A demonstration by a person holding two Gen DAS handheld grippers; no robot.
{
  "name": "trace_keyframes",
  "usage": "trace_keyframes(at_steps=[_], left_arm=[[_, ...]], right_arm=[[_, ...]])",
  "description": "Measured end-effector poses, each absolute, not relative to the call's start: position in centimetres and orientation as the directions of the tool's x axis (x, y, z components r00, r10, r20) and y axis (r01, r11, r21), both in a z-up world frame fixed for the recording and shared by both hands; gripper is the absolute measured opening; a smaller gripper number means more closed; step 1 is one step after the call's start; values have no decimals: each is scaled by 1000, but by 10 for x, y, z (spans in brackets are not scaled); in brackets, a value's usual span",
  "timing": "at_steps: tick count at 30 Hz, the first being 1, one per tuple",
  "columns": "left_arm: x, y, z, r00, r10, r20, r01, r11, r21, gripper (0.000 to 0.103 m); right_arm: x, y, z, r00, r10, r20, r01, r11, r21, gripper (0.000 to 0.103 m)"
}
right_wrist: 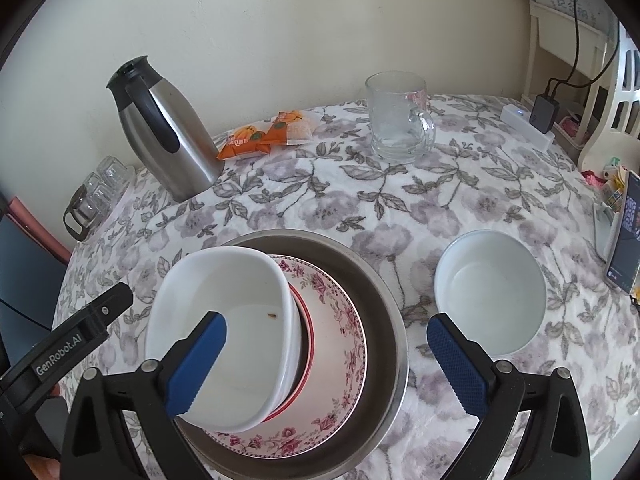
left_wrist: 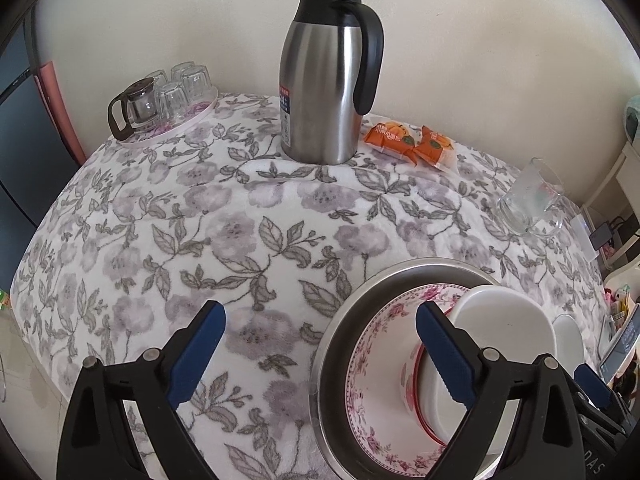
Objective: Organize plates and bowls
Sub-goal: 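Move the right tool to the plain white round bowl's rim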
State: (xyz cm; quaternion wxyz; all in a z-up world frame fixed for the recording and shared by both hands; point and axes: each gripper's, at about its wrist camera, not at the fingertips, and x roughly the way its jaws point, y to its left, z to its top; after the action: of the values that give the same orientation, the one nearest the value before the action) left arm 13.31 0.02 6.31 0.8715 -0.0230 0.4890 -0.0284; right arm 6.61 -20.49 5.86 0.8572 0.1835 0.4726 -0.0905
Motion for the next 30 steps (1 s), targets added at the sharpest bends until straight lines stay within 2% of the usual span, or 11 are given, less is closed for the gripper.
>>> trace_keyframes(at_steps=[19,26,30], left_arm=[[93,-32,114,586,-165,-794,117,986,-119,96],[75,-59,124,584,-277,-763,175,961,-214,97],[63,-80,128,607,-328,-724,225,945,-239,102]], right_arm=[[24,-249,98,585,-33,-811,394,885,248,102],[0,-295,99,585,-81,-807,476,840,261,102],[-13,-321,96,583,-104,-806,517,812,269,102]])
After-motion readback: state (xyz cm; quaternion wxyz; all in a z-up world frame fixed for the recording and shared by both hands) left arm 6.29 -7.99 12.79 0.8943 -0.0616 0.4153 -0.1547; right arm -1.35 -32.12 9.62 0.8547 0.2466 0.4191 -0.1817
